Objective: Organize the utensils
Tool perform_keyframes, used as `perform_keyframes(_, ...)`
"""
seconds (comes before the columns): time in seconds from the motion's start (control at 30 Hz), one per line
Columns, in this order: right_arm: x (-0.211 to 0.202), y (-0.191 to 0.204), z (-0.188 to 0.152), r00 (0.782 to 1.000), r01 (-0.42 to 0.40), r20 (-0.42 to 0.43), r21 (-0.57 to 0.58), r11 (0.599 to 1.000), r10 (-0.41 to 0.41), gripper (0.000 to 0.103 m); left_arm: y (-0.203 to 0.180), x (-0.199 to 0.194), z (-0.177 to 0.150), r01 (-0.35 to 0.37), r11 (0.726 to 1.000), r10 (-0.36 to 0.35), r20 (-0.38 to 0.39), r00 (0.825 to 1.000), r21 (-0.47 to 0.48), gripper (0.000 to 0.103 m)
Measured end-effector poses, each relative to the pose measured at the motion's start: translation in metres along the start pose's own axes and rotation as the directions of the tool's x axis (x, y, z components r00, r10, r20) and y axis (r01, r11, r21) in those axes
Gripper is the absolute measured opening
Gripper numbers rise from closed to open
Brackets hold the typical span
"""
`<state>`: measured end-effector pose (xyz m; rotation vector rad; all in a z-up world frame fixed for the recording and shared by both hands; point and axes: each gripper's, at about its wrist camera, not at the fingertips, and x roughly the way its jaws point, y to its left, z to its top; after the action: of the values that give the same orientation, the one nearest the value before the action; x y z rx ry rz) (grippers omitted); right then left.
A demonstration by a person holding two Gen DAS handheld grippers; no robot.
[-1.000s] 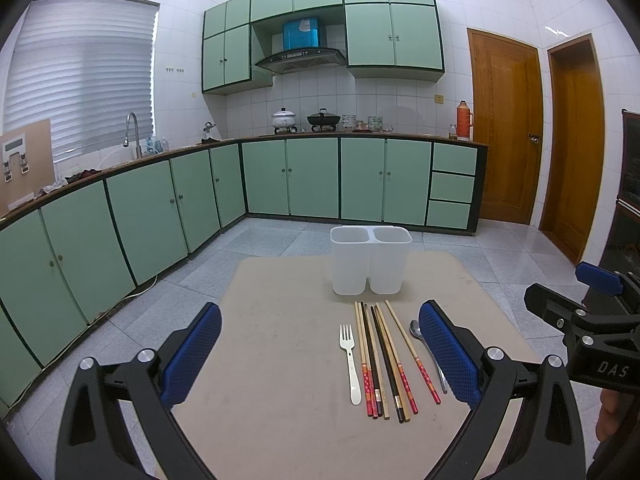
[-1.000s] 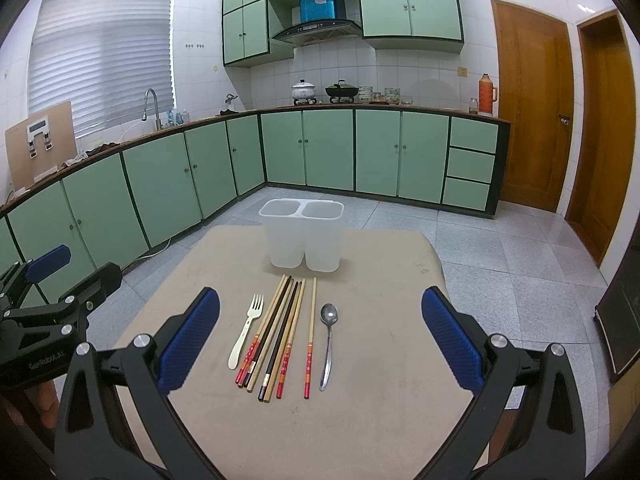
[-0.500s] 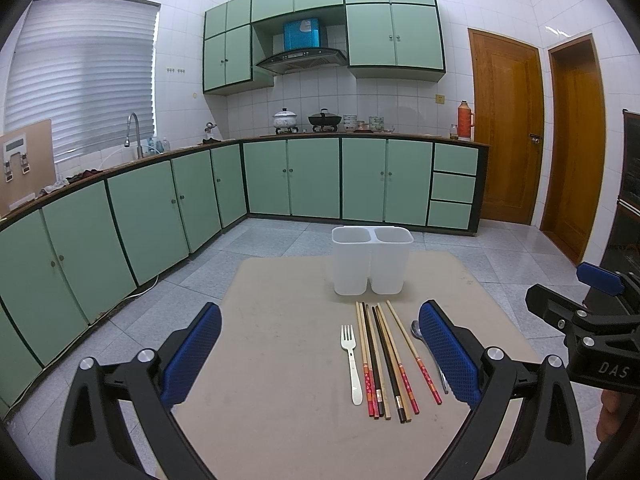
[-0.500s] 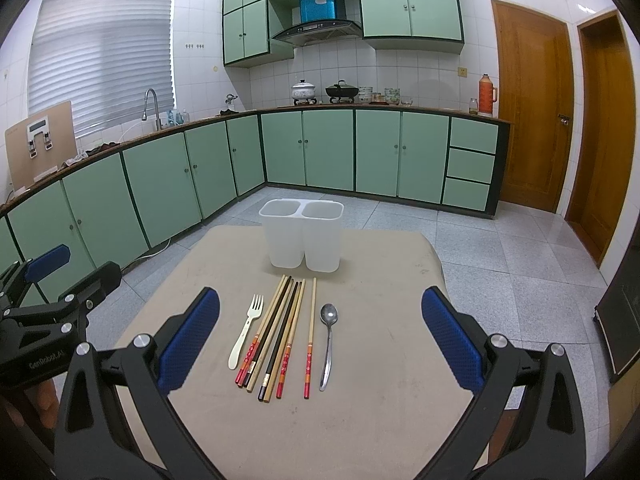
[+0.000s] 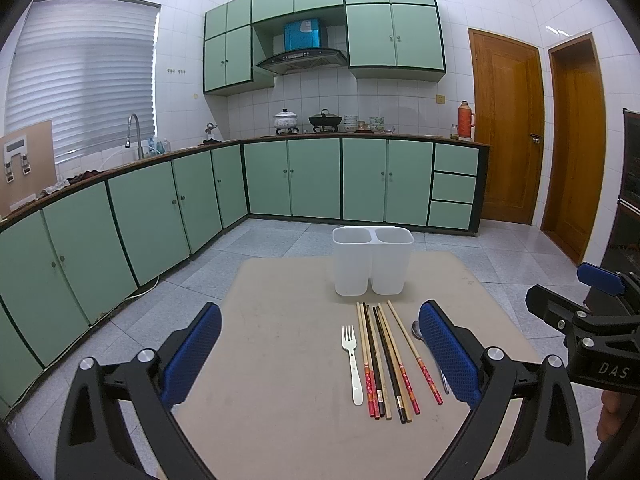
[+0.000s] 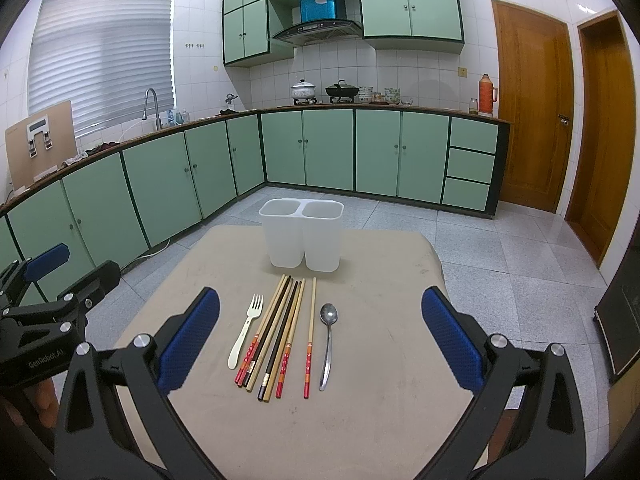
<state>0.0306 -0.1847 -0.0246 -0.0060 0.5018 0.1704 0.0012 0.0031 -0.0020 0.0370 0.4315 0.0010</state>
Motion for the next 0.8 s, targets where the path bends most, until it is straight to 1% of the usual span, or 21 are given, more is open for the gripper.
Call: perform_keyframes(0.8, 0.0001, -0.0001, -0.0004, 1.0, 0.0, -0.004, 0.0, 1.0, 0.0, 0.098, 0.0034, 0.0012, -0.0007, -0.003, 1.0, 0.003, -0.001, 1.0, 0.001, 0.097)
